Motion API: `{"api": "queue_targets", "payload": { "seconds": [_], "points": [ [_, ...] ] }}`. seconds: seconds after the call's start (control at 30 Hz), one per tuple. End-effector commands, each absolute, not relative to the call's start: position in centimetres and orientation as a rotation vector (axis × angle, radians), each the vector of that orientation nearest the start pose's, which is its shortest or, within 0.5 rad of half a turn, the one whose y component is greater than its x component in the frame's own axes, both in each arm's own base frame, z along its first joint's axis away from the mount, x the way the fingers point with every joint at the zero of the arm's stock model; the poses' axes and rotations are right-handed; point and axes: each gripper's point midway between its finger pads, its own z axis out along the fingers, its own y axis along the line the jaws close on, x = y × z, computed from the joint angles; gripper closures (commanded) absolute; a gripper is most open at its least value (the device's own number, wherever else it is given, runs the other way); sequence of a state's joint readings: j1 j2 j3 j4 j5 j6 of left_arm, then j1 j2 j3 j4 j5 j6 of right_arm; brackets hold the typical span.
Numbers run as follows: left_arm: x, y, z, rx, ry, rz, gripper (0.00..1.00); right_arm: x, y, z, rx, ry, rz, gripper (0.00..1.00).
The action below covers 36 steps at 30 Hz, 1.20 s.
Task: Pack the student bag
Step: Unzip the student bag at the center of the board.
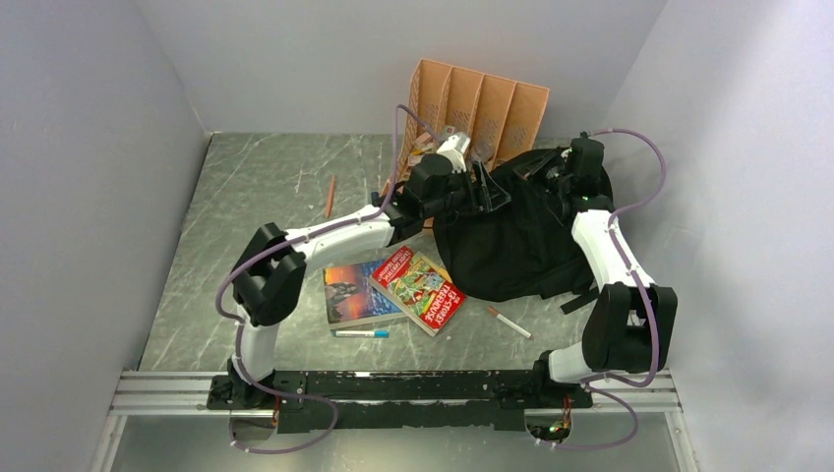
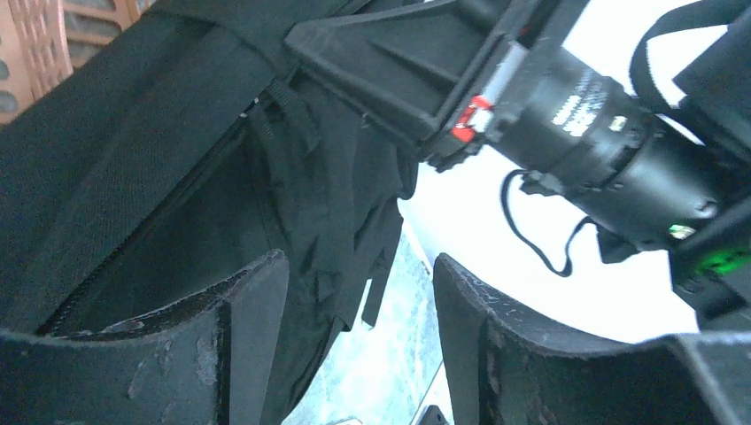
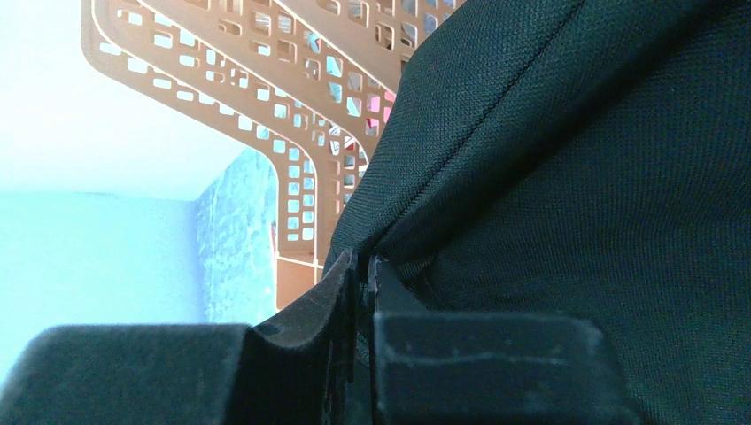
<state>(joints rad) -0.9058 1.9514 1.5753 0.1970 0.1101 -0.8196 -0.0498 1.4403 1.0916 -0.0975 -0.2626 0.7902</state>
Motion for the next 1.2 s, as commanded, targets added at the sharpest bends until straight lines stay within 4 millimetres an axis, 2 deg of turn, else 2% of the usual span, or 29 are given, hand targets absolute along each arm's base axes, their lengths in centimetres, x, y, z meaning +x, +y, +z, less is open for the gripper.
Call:
{"api": "queue_targets", "payload": {
  "seconds": [0.0,0.33,0.57,0.83,1.0,1.17],
  "points": [
    [33.6,-51.9,25.3,0.112,1.899,-1.372,0.34,44.1,5.0,25.3,0.647,1.868,0.760,1.00],
    [35.2,-53.6,23.0,0.039,1.886,-1.412,0.37,44.1,5.1,25.7,0.642,1.859,0.776,1.00],
    [36.3,-54.5,22.6,0.029,1.873,-1.411,0.40,44.0,5.2,25.8,0.636,1.856,0.783,1.00],
    [38.0,-54.0,22.8,-0.025,1.826,-1.428,0.42,44.0,5.4,25.6,0.632,1.859,0.795,1.00],
    [38.7,-54.0,23.1,-0.043,1.806,-1.450,0.47,44.0,5.4,25.7,0.629,1.855,0.799,1.00],
    [39.1,-54.0,23.2,-0.045,1.798,-1.470,0.58,44.0,5.5,25.7,0.624,1.856,0.805,1.00]
  ]
}}
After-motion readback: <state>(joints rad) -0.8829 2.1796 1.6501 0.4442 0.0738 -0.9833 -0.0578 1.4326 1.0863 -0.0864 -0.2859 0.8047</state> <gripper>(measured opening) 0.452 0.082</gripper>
